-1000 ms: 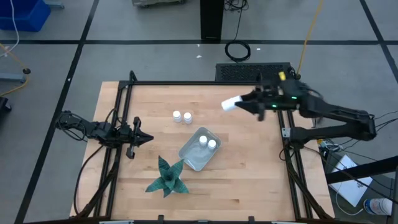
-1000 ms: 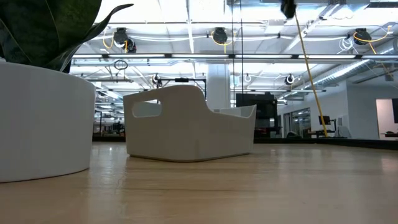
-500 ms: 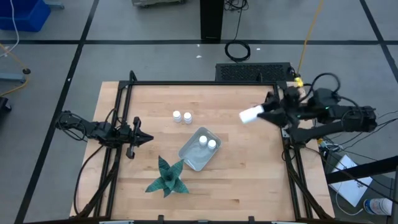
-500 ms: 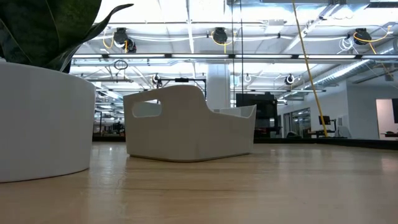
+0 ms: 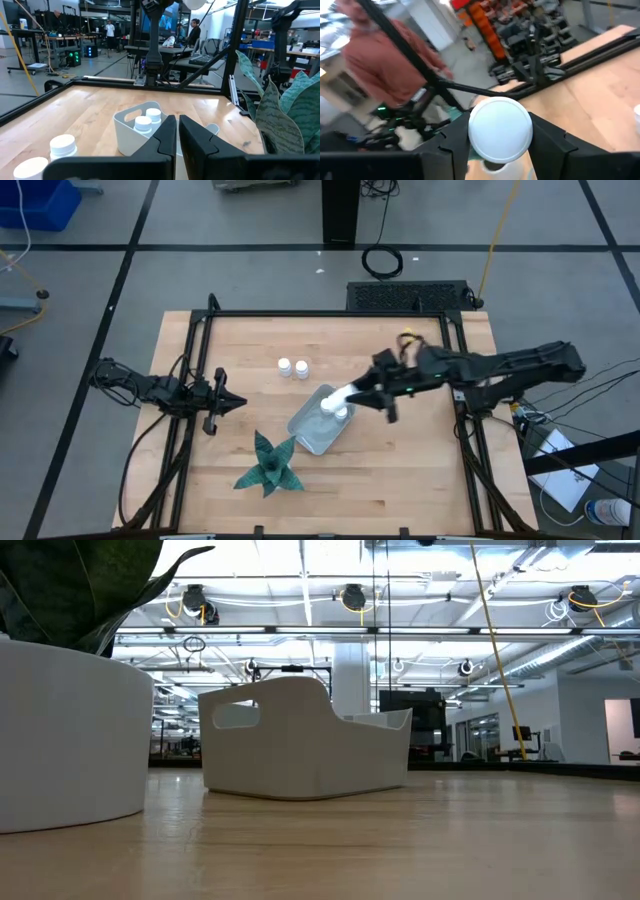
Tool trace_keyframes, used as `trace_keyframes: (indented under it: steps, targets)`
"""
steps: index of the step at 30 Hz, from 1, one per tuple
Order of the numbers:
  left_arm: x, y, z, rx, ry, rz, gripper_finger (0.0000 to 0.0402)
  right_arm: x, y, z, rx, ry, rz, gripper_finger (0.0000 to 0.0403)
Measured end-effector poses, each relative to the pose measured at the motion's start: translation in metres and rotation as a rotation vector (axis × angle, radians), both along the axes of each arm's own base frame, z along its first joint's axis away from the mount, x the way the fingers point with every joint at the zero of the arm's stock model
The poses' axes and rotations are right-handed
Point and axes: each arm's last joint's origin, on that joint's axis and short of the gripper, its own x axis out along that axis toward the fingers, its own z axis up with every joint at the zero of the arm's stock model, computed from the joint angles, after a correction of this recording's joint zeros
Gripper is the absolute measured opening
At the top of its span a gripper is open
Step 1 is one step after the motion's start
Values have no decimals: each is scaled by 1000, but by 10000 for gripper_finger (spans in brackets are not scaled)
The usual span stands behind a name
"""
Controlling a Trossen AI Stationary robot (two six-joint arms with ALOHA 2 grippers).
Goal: Pick and place pill bottles into a basket
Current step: Put the white pill bottle into the gray bin
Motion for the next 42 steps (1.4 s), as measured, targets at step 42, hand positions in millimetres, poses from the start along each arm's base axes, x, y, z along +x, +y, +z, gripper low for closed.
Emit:
trace_keyframes:
  steps: [42]
  targets:
    - [0,0,0,0,0,0,26,97,28,-134,-172,819,-123,156]
